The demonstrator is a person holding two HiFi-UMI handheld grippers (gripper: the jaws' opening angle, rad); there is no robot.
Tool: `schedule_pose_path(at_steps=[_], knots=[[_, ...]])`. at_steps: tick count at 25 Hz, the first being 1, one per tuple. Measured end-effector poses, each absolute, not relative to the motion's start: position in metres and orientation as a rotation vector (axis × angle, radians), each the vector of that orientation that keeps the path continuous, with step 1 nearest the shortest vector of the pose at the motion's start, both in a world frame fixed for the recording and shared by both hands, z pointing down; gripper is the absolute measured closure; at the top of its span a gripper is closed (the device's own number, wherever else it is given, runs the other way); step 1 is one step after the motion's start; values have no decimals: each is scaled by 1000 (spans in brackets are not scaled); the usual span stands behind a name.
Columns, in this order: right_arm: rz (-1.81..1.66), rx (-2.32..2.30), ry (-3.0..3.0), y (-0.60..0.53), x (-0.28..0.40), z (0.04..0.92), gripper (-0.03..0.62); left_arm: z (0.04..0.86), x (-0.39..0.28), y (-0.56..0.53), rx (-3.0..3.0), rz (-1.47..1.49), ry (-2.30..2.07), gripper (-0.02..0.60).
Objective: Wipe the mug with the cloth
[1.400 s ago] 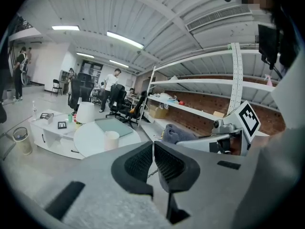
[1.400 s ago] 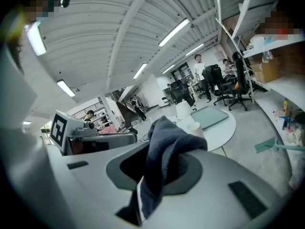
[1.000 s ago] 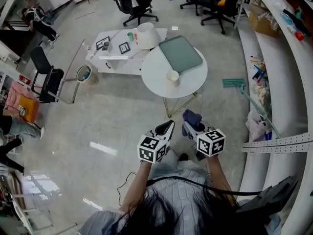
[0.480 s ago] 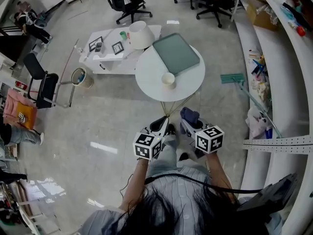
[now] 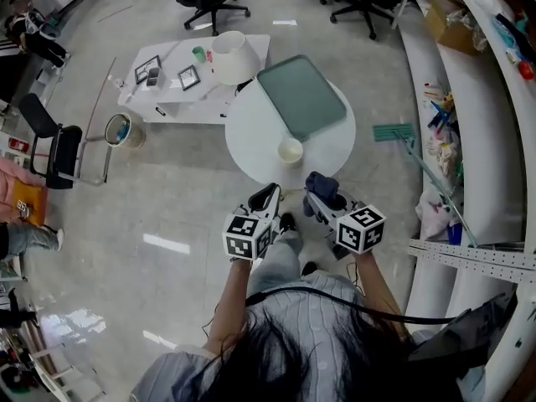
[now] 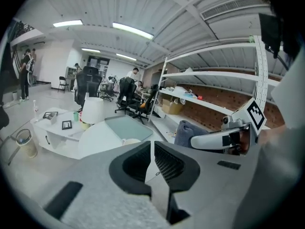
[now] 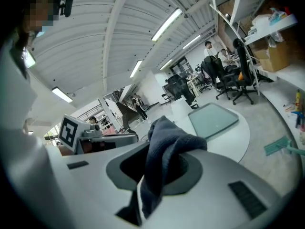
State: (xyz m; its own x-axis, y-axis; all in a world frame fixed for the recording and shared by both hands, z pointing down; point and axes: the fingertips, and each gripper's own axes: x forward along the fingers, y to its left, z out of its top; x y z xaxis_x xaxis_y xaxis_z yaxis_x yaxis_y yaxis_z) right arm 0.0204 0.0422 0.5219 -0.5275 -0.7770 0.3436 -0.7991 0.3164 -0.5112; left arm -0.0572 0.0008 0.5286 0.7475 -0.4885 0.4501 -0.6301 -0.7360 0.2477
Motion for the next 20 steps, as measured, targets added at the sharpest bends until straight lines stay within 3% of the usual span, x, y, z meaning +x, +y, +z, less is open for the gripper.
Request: schedule_pose_path(at_steps=[20], knots=[[1069, 1573, -2370, -49, 32, 544, 514, 569, -63, -84, 2480, 645, -753, 555]])
